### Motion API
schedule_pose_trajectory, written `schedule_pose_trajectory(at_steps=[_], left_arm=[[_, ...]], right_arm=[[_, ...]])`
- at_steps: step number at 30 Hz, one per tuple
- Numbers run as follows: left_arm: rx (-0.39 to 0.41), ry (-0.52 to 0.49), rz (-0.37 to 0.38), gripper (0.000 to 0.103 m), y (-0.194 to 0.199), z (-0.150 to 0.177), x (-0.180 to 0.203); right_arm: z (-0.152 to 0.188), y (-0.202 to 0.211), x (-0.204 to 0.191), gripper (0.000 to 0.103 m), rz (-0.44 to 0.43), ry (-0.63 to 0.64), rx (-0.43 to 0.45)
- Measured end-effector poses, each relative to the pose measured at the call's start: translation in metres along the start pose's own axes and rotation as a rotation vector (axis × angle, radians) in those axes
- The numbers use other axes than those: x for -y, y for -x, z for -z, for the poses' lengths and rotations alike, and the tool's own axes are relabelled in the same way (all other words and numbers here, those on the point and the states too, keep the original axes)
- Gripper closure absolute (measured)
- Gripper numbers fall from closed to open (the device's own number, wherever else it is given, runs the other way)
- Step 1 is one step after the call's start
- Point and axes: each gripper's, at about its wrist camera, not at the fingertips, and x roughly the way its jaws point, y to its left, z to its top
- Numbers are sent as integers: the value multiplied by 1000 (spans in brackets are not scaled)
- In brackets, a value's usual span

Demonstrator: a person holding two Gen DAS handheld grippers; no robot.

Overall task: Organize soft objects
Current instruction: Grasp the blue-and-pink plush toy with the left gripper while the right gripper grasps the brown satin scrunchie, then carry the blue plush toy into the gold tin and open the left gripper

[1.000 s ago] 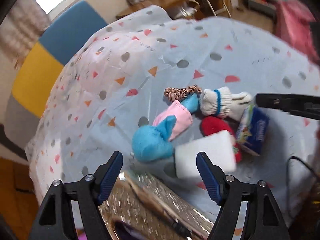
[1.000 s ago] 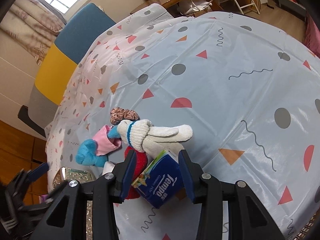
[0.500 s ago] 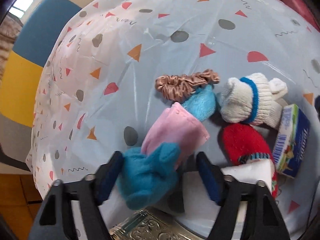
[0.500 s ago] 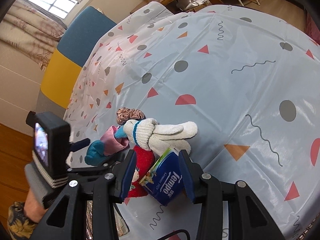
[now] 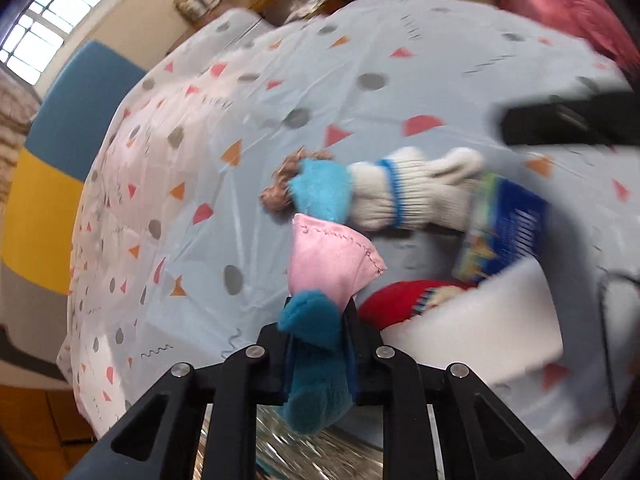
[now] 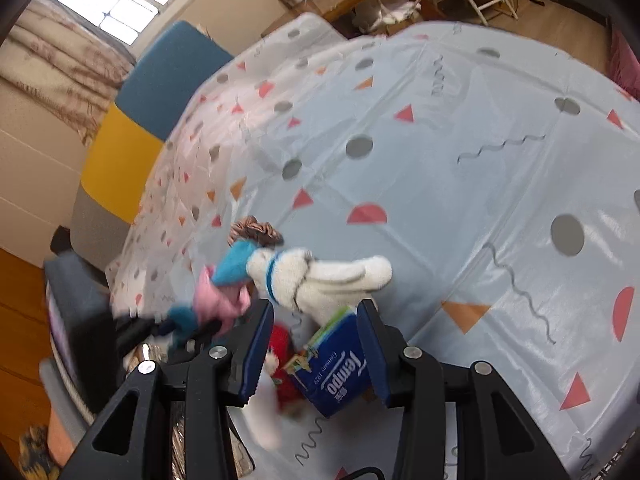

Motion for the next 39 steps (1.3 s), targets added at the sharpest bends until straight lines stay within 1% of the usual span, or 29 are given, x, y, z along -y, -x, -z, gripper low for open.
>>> schedule_pose_trajectory(at_steps=[1,3,6,7,10,12,13,16,17,20,24,26,28,29,30,31,32,33,34,35,36,37,39], left_arm=[[15,-10,7,83,6,2,5],[33,-18,37,83,16,8,14],[53,-42,35,83,26,12,31],[53,-46,27,83,27,12,36],[59,-112,-23,83,30,16,60],[60,-168,-46,83,28,20,77],[53,-193,-52,83,26,22,84],[53,-240,-73,82,22,27,96],[52,-245,-73,82,21,28,98],[46,-233,-63,79,18,26,96],[39,-216,-58,76,12,26,91],[33,-214,-63,74,9,27,91],[33,-217,-67,74,8,28,91],[33,-216,-67,76,7,28,91],[34,-213,-66,77,7,29,91],[37,-209,-65,79,7,29,90],[40,-205,-63,81,7,29,89],[42,-197,-60,81,8,29,88],[44,-181,-49,82,9,29,85],[44,-169,-41,83,9,29,83],[44,-149,-30,83,10,29,79],[42,-126,-15,83,11,29,74],[41,-89,15,84,13,29,67]], right_arm=[[-3,2,0,59,-5,3,8],[-11,2,-5,59,-12,31,-3],[-29,-6,-21,59,-29,111,-38],[-36,-11,-28,59,-31,158,-55],[-55,-37,-49,59,-40,281,-144],[-65,-58,-64,59,-54,363,-225],[-66,-64,-69,60,-55,396,-248],[-64,-90,-91,59,-63,554,-366],[-64,-99,-99,59,-51,612,-396],[-61,-118,-115,52,5,712,-425],[-51,-146,-132,43,76,807,-462],[-45,-161,-138,43,121,866,-480],[-34,-175,-141,43,197,934,-483],[-28,-180,-140,48,220,961,-490],[-25,-185,-138,68,245,971,-495],[-23,-186,-136,71,259,976,-487],[-24,-181,-133,89,242,969,-455],[-28,-177,-130,91,218,934,-455],[-35,-168,-127,91,195,899,-427],[-43,-155,-125,91,159,862,-384],[-49,-145,-123,91,124,829,-360],[-59,-127,-120,91,81,791,-316],[-69,-99,-117,90,47,755,-241]])
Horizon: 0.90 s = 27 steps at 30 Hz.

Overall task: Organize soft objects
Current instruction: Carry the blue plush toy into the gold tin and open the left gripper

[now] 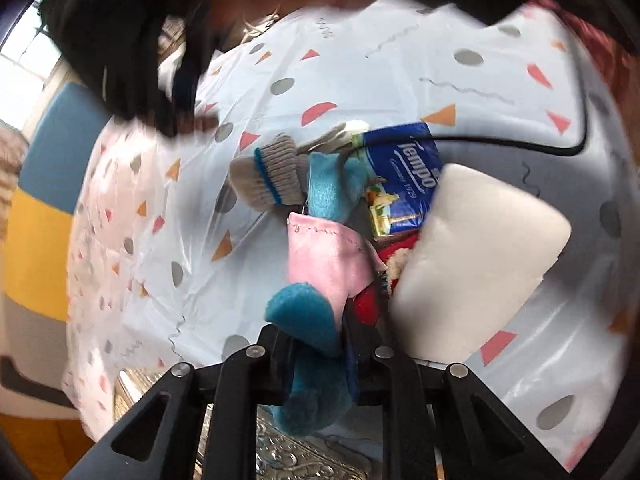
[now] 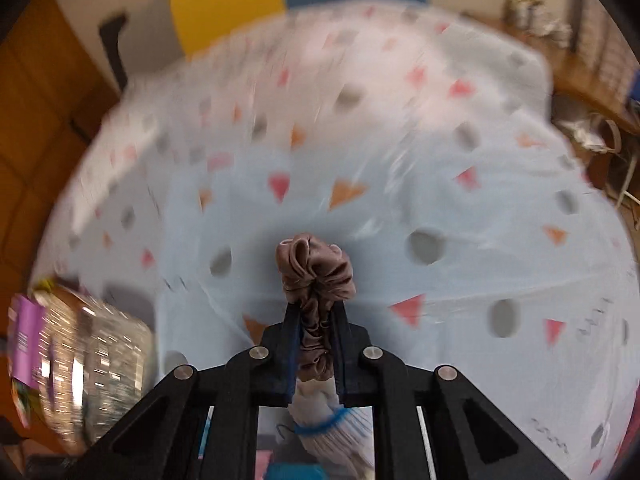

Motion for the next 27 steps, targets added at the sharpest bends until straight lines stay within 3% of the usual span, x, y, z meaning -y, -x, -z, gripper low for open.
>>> schedule_pose_trajectory(at_steps=[3,7,14,19,24,27], left_arm=[[7,77,49,84,10,2,-9],[36,176,111,84,26,6,-23],[88,380,193,84,52,15,-56],[122,523,243,84,60,8,-76],[180,657,218,83,77,8,-106],[213,747,151,83,93,24,-131]], right_arm=[[13,42,19,90,-7,-83,97],[34,67,34,90,29,-218,143],[88,67,49,90,61,-453,159],[122,63,51,90,115,-528,147],[132,65,48,90,127,-526,214],[131,69,42,90,96,-476,244]])
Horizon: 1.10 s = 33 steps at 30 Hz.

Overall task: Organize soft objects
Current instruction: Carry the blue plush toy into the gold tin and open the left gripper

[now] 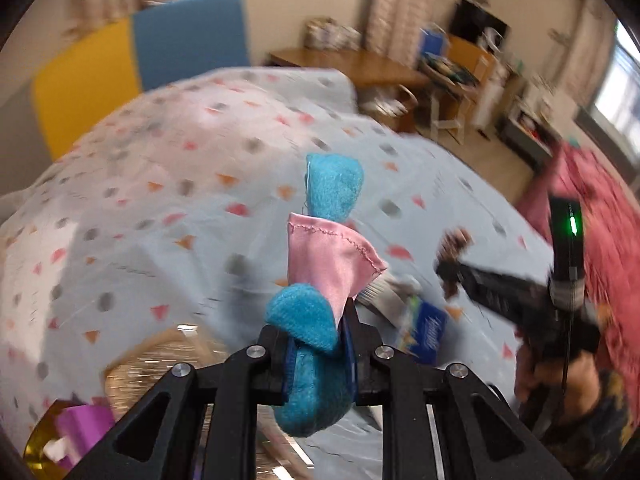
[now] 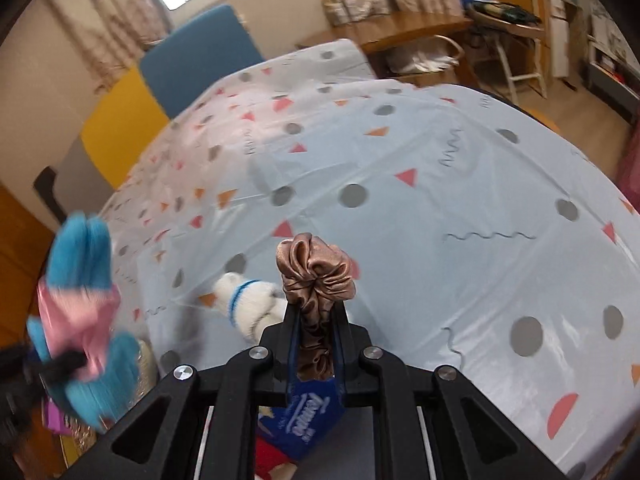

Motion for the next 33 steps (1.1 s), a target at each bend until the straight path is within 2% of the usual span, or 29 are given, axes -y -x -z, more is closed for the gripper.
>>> schedule_pose_trajectory(at_steps=[5,12,16,24,28,33], left_arm=[[99,138,-103,83,43,0,-58],[204,305,-216,83,105,39,-139],[243,389,-281,83,138,85,-182],[228,594,-356,83,171,195,-245],[211,674,-393,83,176,244,-260],[178,771,-386,83,174,288,-273]], right_arm=[[5,3,-28,90,-23,146,25],[16,4,-58,90,-81,280,34],[25,1,-73,90,-80,357,17],[37,-9,-85,90,-37,431,-23],[40,-13,-87,90,-24,447,-38],[45,-20,-91,90,1,477,-64]])
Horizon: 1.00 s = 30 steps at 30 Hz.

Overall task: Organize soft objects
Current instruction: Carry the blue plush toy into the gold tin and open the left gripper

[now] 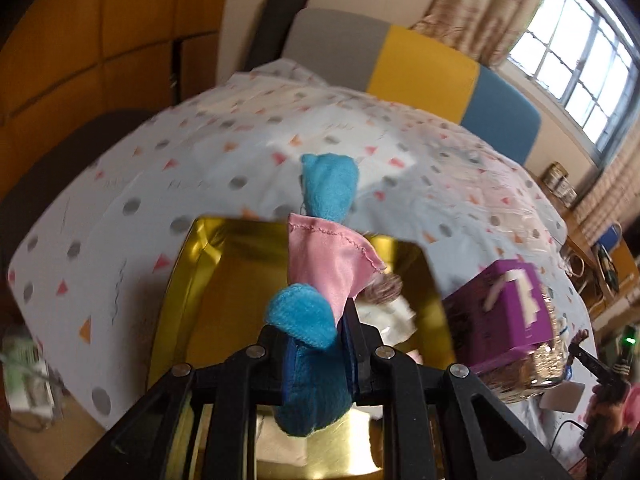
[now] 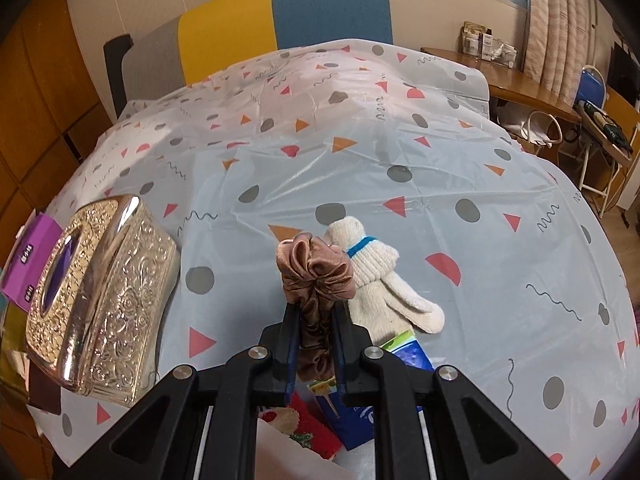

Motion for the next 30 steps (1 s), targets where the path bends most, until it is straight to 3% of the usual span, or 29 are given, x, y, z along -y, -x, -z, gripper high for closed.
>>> schedule_pose_trajectory(at_steps=[6,12,15,16,17,22,30], left_arm=[[-77,14,14,80,-37,1,0],[-81,-21,-64,69,-71,-7,11],[-66,-9,-64,48,-69,-5,8],[-48,-14,-83,34,-66,-3,8],[-28,-17,-91,30,-62,-2,8],[23,-50,-125,30,-40,9,10],[72,-130,-50,30,-3,42,38]], right_arm=[[2,-8,-4,90,22,14,-32],[5,-17,-6,90,44,26,-67],[7,-21,-6,90,56,29,-85],[7,-21,-6,90,58,27,-88],[7,-23,-6,90,61,26,-92],[8,-27,-9,90,74,32,-109],[-4,-12,-17,90,6,-42,-60]])
